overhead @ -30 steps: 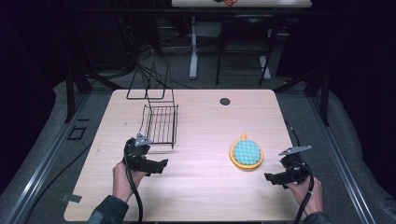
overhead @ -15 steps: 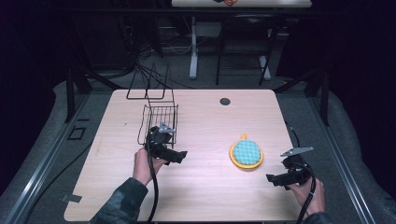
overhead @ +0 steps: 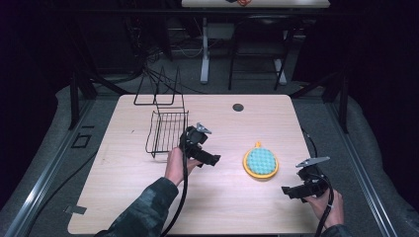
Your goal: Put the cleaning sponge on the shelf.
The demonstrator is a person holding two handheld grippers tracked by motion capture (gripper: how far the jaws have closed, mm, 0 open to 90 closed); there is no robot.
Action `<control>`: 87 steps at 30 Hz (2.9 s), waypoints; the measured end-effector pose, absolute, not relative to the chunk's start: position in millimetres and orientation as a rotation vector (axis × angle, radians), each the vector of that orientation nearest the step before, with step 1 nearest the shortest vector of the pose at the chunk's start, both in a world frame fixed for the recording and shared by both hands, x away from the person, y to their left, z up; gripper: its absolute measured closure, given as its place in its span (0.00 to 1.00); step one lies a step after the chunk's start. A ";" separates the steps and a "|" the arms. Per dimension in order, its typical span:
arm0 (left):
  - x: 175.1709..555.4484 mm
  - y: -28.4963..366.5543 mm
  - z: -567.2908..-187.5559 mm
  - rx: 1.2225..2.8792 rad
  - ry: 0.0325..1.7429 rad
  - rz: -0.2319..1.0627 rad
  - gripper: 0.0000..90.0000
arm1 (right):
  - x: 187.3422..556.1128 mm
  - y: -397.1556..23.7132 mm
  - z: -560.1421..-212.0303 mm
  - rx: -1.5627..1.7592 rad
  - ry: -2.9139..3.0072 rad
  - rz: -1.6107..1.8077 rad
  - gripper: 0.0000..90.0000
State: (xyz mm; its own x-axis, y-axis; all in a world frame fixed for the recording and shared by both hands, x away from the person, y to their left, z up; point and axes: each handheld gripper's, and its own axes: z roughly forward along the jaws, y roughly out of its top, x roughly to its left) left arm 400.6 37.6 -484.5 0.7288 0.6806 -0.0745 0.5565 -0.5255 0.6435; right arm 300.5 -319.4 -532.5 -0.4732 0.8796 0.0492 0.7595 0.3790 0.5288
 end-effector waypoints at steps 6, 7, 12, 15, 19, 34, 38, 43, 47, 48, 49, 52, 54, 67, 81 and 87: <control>410.1 9.7 -485.4 2.269 0.906 0.213 0.00 | 299.6 -321.0 -531.1 1.448 2.392 0.732 0.09; 411.8 5.0 -485.9 2.266 0.903 0.207 0.00 | 299.5 -321.1 -530.9 1.446 2.391 0.734 0.09; 419.8 -20.1 -488.7 2.278 0.879 0.174 0.00 | 299.6 -320.5 -532.1 1.455 2.397 0.740 0.09; 425.8 -33.2 -492.5 2.274 0.883 0.125 0.00 | 299.4 -320.9 -531.8 1.459 2.404 0.735 0.09; 430.8 -53.2 -498.8 2.286 0.882 0.095 0.00 | 299.2 -320.8 -532.1 1.457 2.404 0.738 0.09; 440.5 -95.4 -522.6 2.323 0.895 0.040 0.22 | 298.8 -321.0 -532.7 1.450 2.407 0.739 0.09; 443.5 -97.1 -531.7 2.323 0.928 0.011 0.38 | 298.9 -321.1 -532.8 1.449 2.407 0.740 0.09; 444.3 -98.7 -543.4 2.348 0.951 -0.015 0.53 | 298.9 -321.0 -533.2 1.448 2.405 0.746 0.10; 443.9 -96.5 -545.6 2.338 0.955 -0.020 0.60 | 298.8 -321.1 -532.9 1.449 2.408 0.741 0.10; 443.4 -96.4 -546.2 2.334 0.955 -0.016 0.61 | 298.9 -320.9 -533.3 1.448 2.405 0.745 0.10; 442.7 -96.5 -546.1 2.335 0.955 -0.014 0.63 | 298.8 -320.7 -533.3 1.449 2.405 0.744 0.10; 440.5 -97.3 -546.0 2.333 0.954 0.002 0.70 | 298.8 -320.5 -532.9 1.446 2.410 0.738 0.10; 439.0 -97.7 -545.7 2.331 0.952 0.014 0.75 | 298.6 -320.0 -532.8 1.446 2.406 0.742 0.10; 429.6 -97.4 -546.7 2.268 0.919 0.140 0.97 | 298.3 -320.7 -532.6 1.450 2.404 0.750 0.10; 425.9 -80.3 -526.5 2.200 0.902 0.135 0.98 | 298.7 -321.0 -533.2 1.454 2.404 0.749 0.10; 422.2 -73.6 -515.1 2.184 0.880 0.145 0.98 | 298.7 -321.0 -533.4 1.456 2.404 0.748 0.10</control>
State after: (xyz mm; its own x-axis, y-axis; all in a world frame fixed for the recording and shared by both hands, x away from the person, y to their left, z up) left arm 422.2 -73.6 -515.1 0.7557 0.6336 -0.1657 0.5469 -0.4713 0.6919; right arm 298.7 -321.0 -533.4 -0.4786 0.8758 0.0626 0.7568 0.3754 0.5350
